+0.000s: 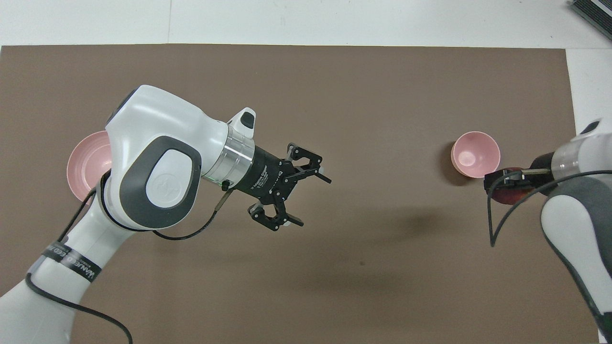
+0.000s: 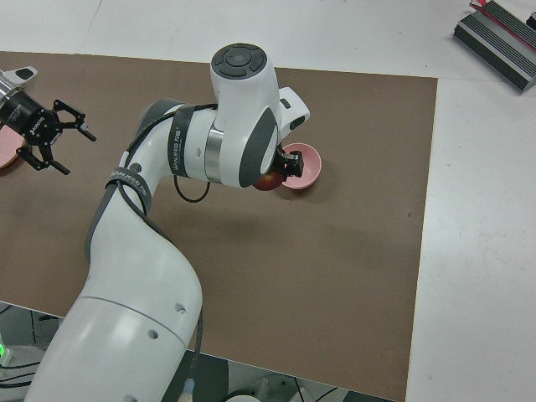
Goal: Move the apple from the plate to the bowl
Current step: 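Lower the apple into the small bowl while the left gripper withdraws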
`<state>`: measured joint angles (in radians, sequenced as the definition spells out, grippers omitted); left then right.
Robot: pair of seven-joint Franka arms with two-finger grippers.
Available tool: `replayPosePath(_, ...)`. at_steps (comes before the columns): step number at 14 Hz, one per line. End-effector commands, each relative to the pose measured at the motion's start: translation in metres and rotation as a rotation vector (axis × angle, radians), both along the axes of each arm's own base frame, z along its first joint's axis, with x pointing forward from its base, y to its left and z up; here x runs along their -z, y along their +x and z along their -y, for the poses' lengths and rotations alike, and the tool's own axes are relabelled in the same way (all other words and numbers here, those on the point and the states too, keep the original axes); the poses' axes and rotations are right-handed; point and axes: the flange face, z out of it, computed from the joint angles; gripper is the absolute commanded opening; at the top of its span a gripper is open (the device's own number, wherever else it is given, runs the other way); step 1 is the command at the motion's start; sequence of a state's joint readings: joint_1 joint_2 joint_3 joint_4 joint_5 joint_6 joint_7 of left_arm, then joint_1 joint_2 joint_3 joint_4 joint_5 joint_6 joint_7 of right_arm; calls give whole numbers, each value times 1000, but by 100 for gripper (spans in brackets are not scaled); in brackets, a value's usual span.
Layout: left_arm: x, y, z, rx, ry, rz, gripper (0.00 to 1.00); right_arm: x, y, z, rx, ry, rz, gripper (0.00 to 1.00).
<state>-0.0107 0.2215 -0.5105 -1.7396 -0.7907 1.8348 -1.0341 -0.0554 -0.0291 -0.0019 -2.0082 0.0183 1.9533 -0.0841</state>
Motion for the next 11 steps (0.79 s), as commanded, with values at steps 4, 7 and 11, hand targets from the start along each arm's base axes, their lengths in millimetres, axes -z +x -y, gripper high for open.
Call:
replayPosePath(4,-6,14,-86,332,179,199,100,52,58,7,-198,-157,48,0)
replayPosePath(7,-1,19,-135,501,218,250,100,67,60,6,-198,-155,47,0)
replayPosePath(11,0,29,-188,614,273,272,100,90,58,6,-199,-149,31,0)
